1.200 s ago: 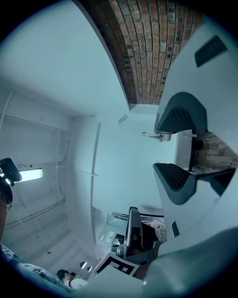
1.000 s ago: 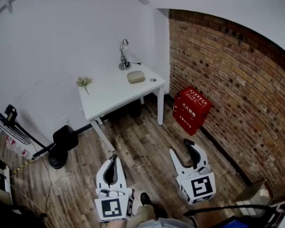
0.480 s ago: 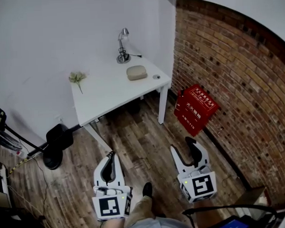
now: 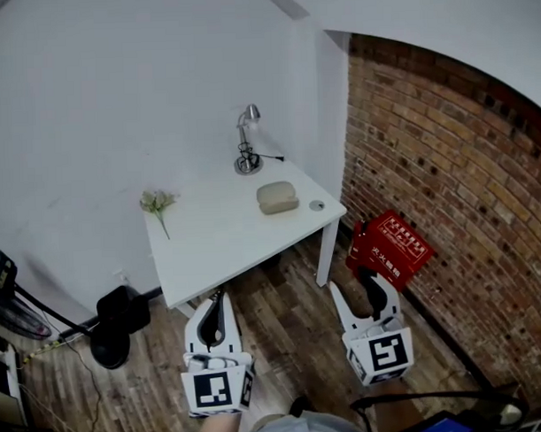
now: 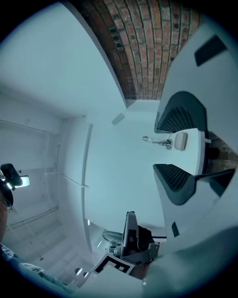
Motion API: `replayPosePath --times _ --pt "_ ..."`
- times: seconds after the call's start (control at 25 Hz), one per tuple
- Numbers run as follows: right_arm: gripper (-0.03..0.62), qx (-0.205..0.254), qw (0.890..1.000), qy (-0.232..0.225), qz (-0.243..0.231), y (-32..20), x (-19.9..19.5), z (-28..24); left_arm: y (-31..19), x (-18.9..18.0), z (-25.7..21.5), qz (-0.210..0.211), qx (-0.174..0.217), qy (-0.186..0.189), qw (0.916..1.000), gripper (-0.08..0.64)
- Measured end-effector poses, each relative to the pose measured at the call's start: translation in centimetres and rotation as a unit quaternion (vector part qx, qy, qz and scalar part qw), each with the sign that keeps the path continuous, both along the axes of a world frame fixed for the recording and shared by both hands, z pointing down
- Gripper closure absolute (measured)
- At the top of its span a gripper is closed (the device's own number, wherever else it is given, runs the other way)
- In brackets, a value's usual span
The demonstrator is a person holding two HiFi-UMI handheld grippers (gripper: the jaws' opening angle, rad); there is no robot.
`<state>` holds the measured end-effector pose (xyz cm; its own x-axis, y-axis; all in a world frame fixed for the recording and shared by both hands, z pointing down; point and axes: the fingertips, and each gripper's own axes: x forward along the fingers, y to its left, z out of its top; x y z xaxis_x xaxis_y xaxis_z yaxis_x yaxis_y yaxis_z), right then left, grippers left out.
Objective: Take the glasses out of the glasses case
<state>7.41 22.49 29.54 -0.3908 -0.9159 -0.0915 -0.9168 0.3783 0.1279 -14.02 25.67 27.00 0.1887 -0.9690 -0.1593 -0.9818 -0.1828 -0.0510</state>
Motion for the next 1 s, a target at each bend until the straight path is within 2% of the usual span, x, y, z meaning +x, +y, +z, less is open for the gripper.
replayPosePath --times 0.36,0.72,1.0 --pt "0.370 -0.011 1.000 0.020 0.013 -5.7 -0.8 0.6 -6.1 -1.0 2.1 0.012 -0.024 0.002 0.9997 0.554" --pt "0.370 -0.026 0.999 0.013 0.014 -10.8 0.7 2.6 -11.2 1.1 4.8 0.020 -0.055 -0.007 0.9983 0.554" --pt "0.370 -0.050 0.999 0.011 0.006 -17.1 2.9 5.2 -17.8 3.3 6.7 0.015 -0.078 -0.021 0.9966 0.554"
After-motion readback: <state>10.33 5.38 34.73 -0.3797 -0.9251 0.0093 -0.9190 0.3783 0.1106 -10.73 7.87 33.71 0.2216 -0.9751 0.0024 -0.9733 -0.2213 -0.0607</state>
